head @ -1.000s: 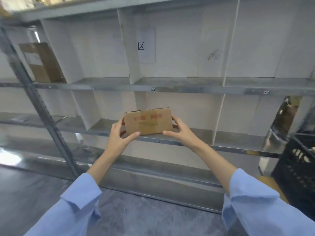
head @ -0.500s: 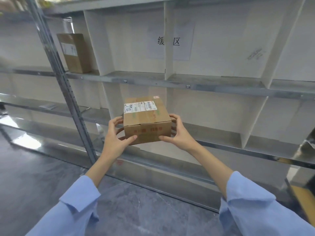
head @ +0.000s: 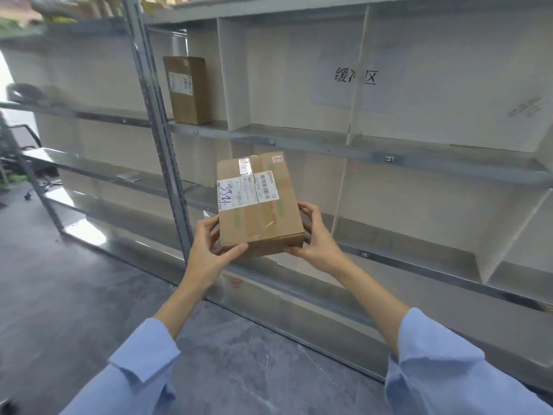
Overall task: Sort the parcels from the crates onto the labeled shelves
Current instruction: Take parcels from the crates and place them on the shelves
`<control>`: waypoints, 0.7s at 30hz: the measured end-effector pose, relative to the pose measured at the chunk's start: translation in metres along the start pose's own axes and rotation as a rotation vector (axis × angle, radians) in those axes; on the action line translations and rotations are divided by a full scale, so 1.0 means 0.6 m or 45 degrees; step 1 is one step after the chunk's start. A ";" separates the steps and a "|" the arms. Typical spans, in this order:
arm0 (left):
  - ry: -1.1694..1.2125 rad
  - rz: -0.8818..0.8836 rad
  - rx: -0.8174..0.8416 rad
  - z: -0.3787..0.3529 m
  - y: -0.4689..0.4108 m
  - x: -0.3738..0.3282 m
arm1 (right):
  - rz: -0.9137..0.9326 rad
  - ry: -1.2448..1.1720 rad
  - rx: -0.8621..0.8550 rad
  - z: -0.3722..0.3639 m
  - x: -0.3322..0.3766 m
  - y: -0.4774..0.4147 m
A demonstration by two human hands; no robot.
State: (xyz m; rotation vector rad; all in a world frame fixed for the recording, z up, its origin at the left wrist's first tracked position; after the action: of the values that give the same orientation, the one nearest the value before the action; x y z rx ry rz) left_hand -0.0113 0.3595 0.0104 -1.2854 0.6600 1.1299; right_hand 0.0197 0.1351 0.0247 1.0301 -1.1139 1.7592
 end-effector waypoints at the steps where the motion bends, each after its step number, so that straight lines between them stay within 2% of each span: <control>1: 0.009 0.004 -0.016 0.011 -0.001 0.003 | -0.006 0.004 0.013 -0.009 -0.001 -0.006; 4: 0.011 0.006 -0.060 0.043 -0.004 0.015 | -0.009 0.033 0.050 -0.034 -0.003 -0.025; 13: -0.230 -0.028 -0.153 0.133 -0.045 0.054 | 0.119 0.088 0.167 -0.127 0.002 -0.115; 21: -0.320 0.008 -0.236 0.200 -0.142 0.128 | 0.071 -0.038 0.278 -0.199 -0.039 -0.251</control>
State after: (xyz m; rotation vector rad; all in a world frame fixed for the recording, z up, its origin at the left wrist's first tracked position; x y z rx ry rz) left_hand 0.0704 0.5037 0.0018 -1.2687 0.3796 1.3562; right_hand 0.1392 0.2866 0.0129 1.1678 -0.9926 1.9483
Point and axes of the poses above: each hand's wrist, its own y-axis away from the middle knuckle, its own z-axis out of the back of the hand, x = y × z, the point moved 9 cm from there along -y, towards the middle knuckle, and after that the axes turned 7 degrees about -y, right-handed, at the moved point
